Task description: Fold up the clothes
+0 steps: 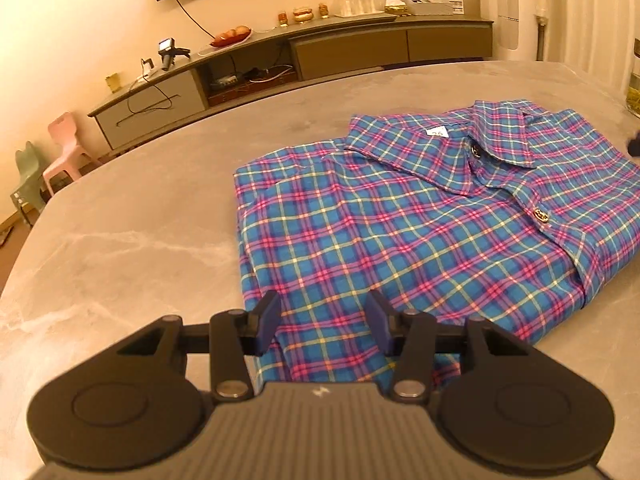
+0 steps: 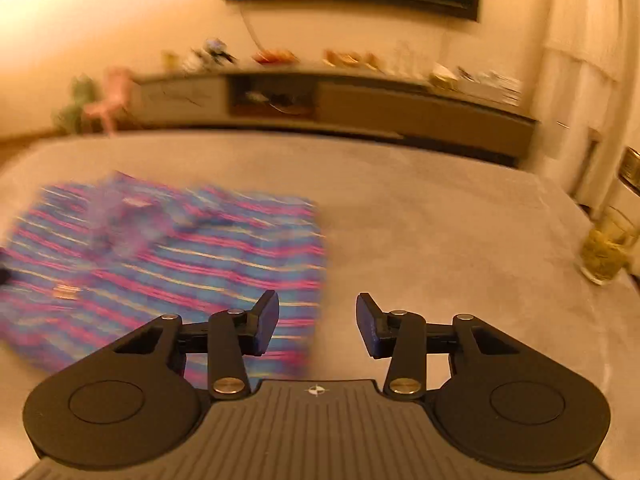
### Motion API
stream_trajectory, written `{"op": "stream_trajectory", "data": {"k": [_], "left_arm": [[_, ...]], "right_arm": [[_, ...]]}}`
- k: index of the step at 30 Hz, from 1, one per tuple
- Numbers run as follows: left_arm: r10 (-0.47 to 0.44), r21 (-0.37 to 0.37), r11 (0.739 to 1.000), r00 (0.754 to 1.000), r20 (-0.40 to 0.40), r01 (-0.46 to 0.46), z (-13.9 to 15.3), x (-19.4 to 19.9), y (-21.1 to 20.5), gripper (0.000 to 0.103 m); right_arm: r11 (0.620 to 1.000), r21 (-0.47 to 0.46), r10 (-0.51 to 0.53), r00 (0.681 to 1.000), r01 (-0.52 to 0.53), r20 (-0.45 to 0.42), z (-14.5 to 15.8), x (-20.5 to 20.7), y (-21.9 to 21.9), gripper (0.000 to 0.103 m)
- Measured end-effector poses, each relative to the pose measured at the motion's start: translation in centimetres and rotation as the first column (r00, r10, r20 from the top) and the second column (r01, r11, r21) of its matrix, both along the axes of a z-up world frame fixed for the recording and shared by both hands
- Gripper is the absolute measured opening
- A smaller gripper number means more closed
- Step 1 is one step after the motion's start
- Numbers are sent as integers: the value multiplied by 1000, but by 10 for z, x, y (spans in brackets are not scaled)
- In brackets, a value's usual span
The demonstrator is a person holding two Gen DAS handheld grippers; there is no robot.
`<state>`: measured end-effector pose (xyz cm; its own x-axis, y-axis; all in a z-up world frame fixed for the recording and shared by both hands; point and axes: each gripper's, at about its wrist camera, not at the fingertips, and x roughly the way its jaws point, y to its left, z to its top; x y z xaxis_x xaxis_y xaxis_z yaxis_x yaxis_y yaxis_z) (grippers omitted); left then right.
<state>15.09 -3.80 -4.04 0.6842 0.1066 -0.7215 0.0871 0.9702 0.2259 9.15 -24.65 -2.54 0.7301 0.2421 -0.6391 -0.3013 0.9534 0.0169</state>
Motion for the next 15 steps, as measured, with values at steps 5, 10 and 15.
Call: {"op": "stream_trajectory", "data": {"k": [5, 10, 15], "left_arm": [[12, 15, 1000, 1000, 10, -12, -2, 2, -2, 48], [17, 22, 1000, 1000, 14, -17, -2, 2, -3, 48], [24, 36, 999, 1000, 18, -25, -2, 1, -6, 48]], "right_arm": [[998, -23, 64, 996, -65, -56, -15, -15, 20, 51], [995, -46, -96, 993, 93, -63, -17, -4, -6, 52], [998, 38, -50, 999, 51, -15, -7, -28, -3, 52]]}}
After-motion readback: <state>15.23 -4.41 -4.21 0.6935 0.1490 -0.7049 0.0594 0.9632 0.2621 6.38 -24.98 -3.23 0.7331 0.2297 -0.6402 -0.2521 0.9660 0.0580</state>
